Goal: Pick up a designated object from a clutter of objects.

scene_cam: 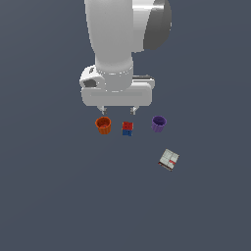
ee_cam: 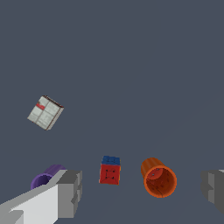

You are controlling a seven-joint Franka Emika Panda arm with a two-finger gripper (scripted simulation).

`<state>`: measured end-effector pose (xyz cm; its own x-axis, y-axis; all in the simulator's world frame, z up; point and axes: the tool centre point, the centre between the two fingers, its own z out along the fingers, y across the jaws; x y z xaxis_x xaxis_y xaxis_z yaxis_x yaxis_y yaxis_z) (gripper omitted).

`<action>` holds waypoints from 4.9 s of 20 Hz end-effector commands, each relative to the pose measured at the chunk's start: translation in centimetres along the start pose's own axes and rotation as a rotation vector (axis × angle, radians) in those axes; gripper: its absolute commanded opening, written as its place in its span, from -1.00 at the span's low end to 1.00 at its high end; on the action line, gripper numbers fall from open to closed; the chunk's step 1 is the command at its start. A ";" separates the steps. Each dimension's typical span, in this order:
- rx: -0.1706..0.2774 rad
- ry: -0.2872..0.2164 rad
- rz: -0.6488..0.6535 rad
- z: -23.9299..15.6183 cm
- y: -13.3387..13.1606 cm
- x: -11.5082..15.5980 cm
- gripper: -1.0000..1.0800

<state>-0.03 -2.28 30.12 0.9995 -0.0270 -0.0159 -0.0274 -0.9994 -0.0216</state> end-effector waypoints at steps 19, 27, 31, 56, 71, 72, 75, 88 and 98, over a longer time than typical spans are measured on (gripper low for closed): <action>-0.008 0.007 -0.008 -0.7 -2.6 0.0 0.92; -0.013 0.008 0.056 1.6 -4.6 1.4 0.92; -0.016 0.010 0.107 3.5 -6.2 2.3 0.92; -0.020 0.021 0.488 19.8 -19.8 5.0 0.92; -0.016 0.022 0.578 24.0 -23.0 4.3 0.92; -0.017 0.021 0.575 23.9 -23.0 4.3 0.92; -0.017 0.021 0.575 24.2 -23.0 4.3 0.92; -0.017 0.022 0.578 28.9 -22.9 4.3 0.92; -0.017 0.022 0.578 29.0 -22.9 4.4 -1.00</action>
<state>4.56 21.14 1.61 0.8219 -0.5697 0.0007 -0.5697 -0.8219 -0.0008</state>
